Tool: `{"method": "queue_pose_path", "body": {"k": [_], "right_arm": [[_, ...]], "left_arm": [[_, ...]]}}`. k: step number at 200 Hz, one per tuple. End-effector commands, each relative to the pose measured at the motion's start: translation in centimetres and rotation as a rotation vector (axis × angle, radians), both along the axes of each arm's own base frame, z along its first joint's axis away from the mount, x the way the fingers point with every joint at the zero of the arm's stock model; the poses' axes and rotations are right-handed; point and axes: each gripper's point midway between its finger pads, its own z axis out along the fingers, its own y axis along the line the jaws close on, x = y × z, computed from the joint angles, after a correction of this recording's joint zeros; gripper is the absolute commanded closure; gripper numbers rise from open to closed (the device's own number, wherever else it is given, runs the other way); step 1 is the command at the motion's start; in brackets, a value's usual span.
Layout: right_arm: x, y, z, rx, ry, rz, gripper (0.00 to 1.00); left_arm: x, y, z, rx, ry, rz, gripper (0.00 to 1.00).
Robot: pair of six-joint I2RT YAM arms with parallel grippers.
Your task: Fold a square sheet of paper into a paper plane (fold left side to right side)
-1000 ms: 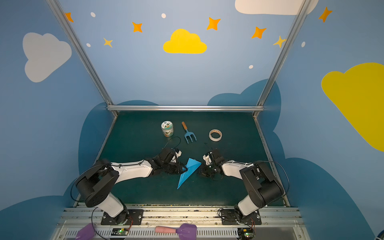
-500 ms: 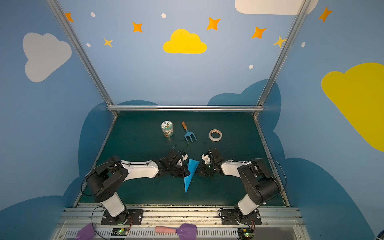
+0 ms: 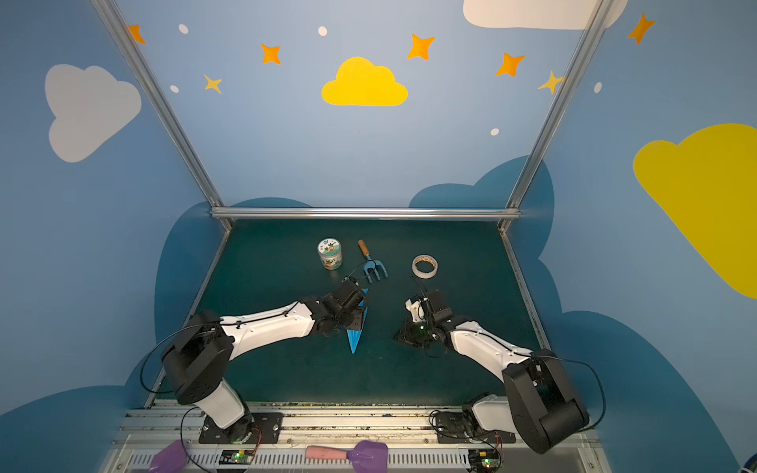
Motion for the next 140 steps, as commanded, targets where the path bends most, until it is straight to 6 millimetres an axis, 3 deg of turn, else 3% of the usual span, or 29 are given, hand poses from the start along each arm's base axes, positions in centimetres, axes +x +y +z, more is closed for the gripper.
{"method": "queue_pose_path", "body": {"k": [1,16,48,69,101,140], "right_arm": [[-1.0,-0.8,-1.0,-0.040,0.025,0.008,0.96],[-1.1,-0.8,-1.1,-0.038,0.027,0.007,0.96],[-1.3,-0.7,-1.2,-0.036,0.028,0.013,0.96],[-1.2,-0.5,-1.1,-0.032,0.022,0.016,0.96],[-1.3,-0.3,-1.3,-0.030,0.025,0.026,0.96],[-1.4,-0.1,-1.5,-0.029,0.029,0.028,0.95]], "left_arm": [[-0.6,2.0,-2.0,0.154,0.031,-0.015,0.94],[-0.7,1.9,-2.6,0.172,0.038,-0.021,0.88],[-1.2,1.5,-3.2,0.183,0.048,-0.035,0.56],[-1.5,1.5,-3.5,0.191,0.052,-0.037,0.45],[-1.8,1.5,-3.9,0.206,0.053,-0.035,0.37],[-1.9,1.5,-4.8,0.254,0.065,-0.029,0.34]]}}
